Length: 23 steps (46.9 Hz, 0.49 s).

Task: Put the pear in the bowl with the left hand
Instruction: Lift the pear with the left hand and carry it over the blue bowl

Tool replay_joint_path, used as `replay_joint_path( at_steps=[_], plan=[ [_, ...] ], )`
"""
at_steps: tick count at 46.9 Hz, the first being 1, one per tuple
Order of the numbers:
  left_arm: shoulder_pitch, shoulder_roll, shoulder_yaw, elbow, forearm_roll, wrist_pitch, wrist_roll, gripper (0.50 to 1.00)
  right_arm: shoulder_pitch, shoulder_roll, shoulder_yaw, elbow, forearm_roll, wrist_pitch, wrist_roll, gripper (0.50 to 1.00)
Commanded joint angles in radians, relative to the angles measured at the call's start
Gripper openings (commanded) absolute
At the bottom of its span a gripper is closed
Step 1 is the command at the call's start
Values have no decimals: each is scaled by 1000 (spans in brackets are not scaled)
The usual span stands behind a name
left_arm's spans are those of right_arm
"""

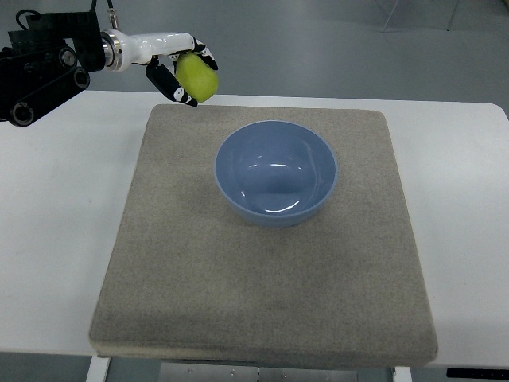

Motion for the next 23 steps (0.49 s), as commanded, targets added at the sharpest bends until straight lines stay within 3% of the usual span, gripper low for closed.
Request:
replay_joint_path(
  at_steps=[1, 7, 15, 23],
  plan=[
    [-3, 48, -11, -110, 0, -1, -2, 503, 0, 0, -1, 0, -1, 0, 0, 924],
    [-4, 77, -22, -224, 3, -21, 0, 512, 0, 0, 1, 0, 0, 0, 0, 924],
    [-16, 74, -23, -287, 15, -90, -2, 510, 0, 0, 1, 0, 0, 0, 0, 926],
    [-12, 63, -22, -359, 26, -104, -2, 510, 0, 0, 1, 0, 0, 0, 0, 924]
  ],
)
